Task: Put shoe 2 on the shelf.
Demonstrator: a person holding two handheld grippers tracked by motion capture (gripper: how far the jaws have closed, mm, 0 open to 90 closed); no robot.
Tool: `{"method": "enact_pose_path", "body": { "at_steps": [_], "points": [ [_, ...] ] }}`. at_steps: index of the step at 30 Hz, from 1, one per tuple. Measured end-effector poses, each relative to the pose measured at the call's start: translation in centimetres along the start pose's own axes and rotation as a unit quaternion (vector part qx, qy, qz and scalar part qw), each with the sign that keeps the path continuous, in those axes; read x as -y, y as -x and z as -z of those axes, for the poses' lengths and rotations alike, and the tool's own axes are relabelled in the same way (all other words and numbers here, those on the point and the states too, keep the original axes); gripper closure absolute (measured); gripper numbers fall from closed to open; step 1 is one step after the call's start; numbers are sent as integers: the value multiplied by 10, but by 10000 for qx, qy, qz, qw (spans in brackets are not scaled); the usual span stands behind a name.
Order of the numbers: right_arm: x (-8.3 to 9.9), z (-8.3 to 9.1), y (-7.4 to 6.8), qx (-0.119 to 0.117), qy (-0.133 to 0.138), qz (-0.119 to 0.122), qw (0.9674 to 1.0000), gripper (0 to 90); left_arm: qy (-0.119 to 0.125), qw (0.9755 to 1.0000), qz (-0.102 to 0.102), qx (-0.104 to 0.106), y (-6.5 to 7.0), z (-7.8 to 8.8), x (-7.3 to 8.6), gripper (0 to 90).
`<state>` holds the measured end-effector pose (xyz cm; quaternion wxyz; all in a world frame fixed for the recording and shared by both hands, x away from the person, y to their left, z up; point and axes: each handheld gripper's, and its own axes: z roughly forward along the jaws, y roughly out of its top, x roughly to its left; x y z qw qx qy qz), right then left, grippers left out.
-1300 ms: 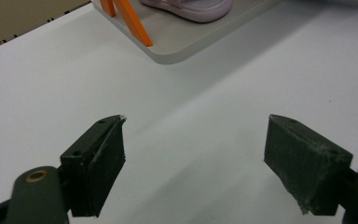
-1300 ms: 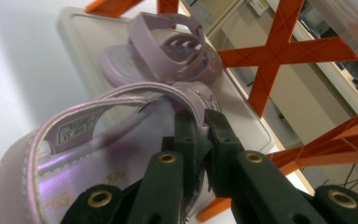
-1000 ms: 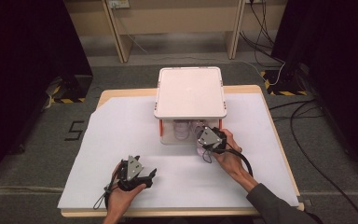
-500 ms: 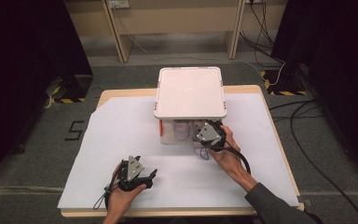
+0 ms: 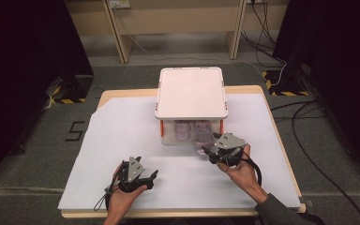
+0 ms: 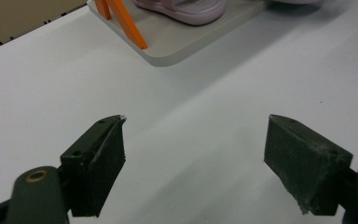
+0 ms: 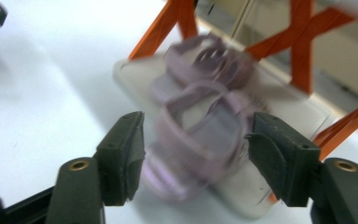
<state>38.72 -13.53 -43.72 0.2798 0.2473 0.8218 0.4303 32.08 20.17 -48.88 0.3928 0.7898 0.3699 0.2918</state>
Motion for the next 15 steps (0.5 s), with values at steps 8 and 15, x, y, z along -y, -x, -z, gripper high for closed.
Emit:
{"method": "enact_pose_path", "body": {
  "at_steps": [8,15],
  "points": [
    [23,-7,-1,-268,-458,-416,9977,287,9,10000,3,-11,0,0,0,197],
    [36,-20,-6,-416,-889,-225,9949,344,-18,10000,-21,5,1,-1,0,197]
  ]
}}
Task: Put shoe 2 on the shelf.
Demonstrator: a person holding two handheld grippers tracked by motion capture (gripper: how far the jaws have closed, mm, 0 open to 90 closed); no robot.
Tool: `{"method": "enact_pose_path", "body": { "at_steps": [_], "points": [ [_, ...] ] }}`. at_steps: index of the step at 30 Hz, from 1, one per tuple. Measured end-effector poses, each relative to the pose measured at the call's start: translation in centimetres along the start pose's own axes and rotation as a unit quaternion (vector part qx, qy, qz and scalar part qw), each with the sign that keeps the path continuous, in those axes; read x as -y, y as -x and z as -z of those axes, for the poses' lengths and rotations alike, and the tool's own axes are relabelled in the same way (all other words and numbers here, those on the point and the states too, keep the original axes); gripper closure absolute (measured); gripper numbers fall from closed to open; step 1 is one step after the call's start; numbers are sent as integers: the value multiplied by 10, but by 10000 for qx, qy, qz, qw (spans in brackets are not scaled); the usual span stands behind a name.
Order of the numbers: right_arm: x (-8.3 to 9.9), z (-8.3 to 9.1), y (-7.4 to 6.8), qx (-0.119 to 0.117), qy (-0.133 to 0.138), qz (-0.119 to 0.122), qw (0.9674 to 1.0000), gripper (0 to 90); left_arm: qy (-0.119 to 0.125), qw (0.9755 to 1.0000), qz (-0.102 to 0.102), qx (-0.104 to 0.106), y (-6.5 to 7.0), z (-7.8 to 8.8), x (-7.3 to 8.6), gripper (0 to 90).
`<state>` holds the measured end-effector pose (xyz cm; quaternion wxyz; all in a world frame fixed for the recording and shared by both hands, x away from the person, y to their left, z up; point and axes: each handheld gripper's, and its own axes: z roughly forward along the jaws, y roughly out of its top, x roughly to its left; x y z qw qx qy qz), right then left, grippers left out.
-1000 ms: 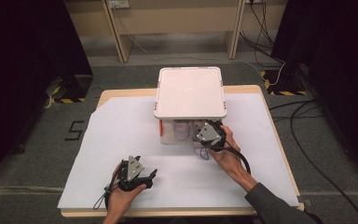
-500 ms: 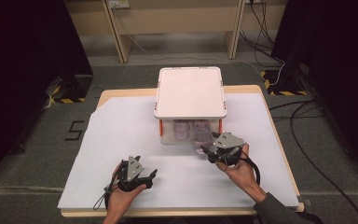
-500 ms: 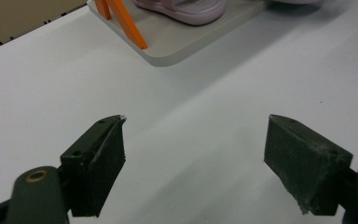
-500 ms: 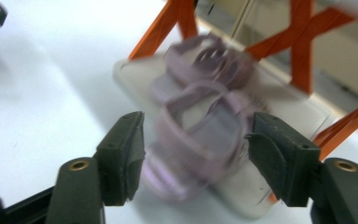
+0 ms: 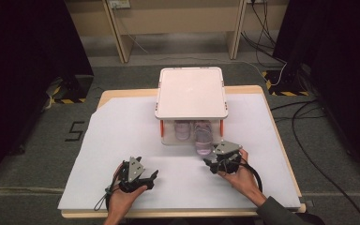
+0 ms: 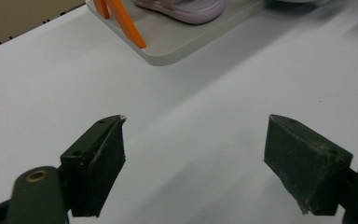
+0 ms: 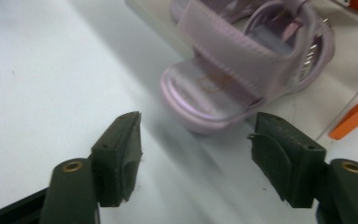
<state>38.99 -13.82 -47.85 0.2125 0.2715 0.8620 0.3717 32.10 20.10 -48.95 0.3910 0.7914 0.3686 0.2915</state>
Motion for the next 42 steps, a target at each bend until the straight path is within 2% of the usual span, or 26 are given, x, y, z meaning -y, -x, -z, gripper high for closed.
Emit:
{"method": "enact_pose_path", "body": {
  "at_steps": [3,5,8,10,11,13,16,19,23,25,28,31,35,40,42],
  "points": [
    [1,-4,-1,91,-105,176,9997,442,-4,10000,-4,-10,0,0,0,197],
    [1,-6,2,185,-54,144,9997,478,1,10000,-6,-2,0,0,0,197],
    [2,-8,9,25,17,-128,9999,498,-5,10000,5,-6,0,0,0,197],
    [2,-10,10,224,-14,27,9997,527,-30,10000,-9,12,0,0,0,197],
    [1,-11,12,248,3,58,9997,527,-33,10000,-14,12,0,0,0,197],
    [-2,-15,16,226,105,-79,9997,530,-9,10000,-14,11,0,-1,0,197],
    [-7,-22,19,279,135,12,9995,531,-40,10000,-24,6,0,-2,0,197],
    [-8,-29,20,448,64,152,9989,538,-28,10000,1,6,0,-2,0,197],
    [-12,-32,25,538,110,41,9985,540,-38,10000,-3,13,0,-2,0,197],
    [-15,-34,32,730,146,92,9972,549,-42,10000,-3,20,0,-2,0,197],
    [-15,-39,42,669,85,-147,9976,530,-37,10000,0,18,0,-2,0,197],
    [-14,-42,44,529,137,-324,9980,528,-58,10000,-16,26,0,-3,0,197],
    [-19,-38,41,551,245,-179,9980,506,-50,10000,-29,37,0,-2,0,197],
    [-21,-26,40,432,386,-283,9979,465,-28,10000,-22,26,0,-1,0,197],
    [-21,-21,38,319,416,-352,9980,456,-28,10000,-20,23,0,-1,0,197]
  ]
}}
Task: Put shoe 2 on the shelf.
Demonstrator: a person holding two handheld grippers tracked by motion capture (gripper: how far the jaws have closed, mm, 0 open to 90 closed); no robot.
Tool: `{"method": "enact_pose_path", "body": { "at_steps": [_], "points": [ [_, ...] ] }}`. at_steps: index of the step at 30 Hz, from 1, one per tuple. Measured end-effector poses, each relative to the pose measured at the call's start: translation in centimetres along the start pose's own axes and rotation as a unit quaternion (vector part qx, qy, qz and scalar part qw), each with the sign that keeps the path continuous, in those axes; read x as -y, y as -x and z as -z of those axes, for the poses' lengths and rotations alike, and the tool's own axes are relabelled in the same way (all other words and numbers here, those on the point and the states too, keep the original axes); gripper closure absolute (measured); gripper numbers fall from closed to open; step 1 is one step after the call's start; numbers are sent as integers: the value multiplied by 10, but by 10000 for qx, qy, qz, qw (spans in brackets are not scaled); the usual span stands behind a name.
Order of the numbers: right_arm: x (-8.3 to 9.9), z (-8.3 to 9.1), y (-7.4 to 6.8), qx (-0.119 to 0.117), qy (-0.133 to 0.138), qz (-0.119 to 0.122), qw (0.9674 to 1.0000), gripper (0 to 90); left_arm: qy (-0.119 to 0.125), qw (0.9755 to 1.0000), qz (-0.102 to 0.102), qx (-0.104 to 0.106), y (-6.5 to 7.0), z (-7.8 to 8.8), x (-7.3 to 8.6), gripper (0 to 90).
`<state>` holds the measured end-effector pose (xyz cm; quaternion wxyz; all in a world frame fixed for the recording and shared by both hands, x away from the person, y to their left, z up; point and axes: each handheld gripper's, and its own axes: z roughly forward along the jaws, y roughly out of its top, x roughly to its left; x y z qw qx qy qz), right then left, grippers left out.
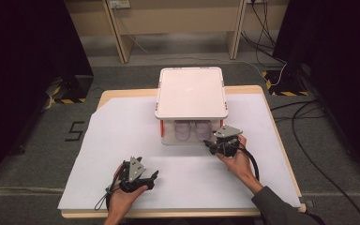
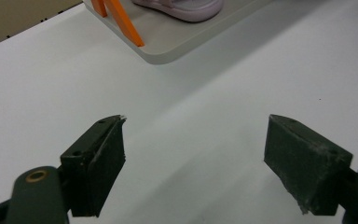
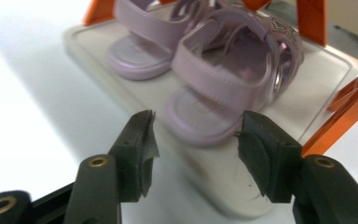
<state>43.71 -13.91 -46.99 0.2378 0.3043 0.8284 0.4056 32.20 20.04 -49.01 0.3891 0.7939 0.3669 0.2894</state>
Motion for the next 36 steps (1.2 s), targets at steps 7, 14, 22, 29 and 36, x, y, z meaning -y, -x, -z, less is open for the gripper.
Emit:
{"method": "enact_pose_path", "body": {
  "at_steps": [7,14,22,29,36],
  "points": [
    [6,22,-11,-404,29,-173,9990,416,-10,10000,-7,-5,0,1,0,197],
    [18,44,-16,-758,131,-495,9958,370,29,10000,4,-11,0,1,0,197],
    [38,61,-13,-963,91,-889,9913,284,-8,10000,-24,-6,0,1,0,197],
    [47,74,-14,-1058,96,-1028,9890,254,-5,10000,-25,-15,1,1,0,197],
    [58,86,-15,-1070,22,-1144,9877,224,-16,10000,-24,-11,1,0,1,197]
  ]
}}
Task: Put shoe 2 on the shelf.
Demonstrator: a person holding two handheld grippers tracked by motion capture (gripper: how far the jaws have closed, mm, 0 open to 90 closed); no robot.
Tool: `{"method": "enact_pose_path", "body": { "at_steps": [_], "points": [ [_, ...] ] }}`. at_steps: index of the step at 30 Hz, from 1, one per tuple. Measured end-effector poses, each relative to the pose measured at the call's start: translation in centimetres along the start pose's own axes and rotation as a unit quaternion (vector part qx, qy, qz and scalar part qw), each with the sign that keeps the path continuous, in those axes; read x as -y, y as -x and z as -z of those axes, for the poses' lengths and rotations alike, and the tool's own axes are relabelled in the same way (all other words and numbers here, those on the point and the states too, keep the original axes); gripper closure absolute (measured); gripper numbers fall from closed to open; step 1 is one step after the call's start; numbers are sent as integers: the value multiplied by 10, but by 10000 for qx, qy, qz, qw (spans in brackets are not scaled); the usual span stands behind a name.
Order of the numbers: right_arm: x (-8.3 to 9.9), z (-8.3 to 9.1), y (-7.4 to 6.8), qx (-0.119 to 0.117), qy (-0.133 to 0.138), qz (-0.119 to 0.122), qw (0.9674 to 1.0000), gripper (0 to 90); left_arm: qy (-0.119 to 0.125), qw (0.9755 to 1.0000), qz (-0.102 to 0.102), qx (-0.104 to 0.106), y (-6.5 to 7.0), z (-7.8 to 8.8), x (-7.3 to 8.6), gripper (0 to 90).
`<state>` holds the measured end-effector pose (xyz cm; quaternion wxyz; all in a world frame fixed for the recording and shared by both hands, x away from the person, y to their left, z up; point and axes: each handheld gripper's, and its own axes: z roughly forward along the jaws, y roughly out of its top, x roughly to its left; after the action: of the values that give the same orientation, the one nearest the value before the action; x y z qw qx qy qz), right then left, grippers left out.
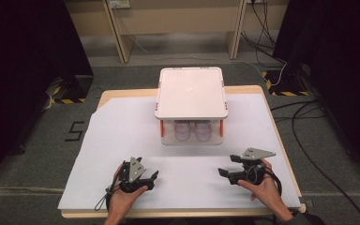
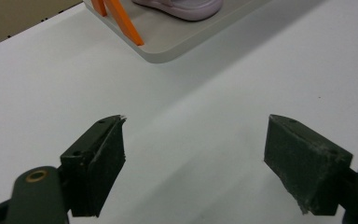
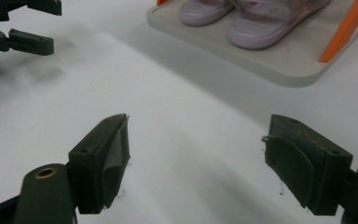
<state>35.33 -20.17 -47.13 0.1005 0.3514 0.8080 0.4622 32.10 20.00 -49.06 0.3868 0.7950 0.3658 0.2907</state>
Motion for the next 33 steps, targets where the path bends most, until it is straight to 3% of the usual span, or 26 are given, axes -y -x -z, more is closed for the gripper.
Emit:
{"method": "enact_pose_path", "body": {
  "at_steps": [6,11,33],
  "points": [
    [9,8,0,54,-38,-55,10000,205,-11,10000,1,9,0,-1,0,197],
    [16,11,-2,184,-107,58,9998,202,-20,10000,7,9,0,-1,0,197],
    [33,26,-3,293,-249,87,9992,202,-37,10000,0,-2,1,-1,1,197]
  ]
}}
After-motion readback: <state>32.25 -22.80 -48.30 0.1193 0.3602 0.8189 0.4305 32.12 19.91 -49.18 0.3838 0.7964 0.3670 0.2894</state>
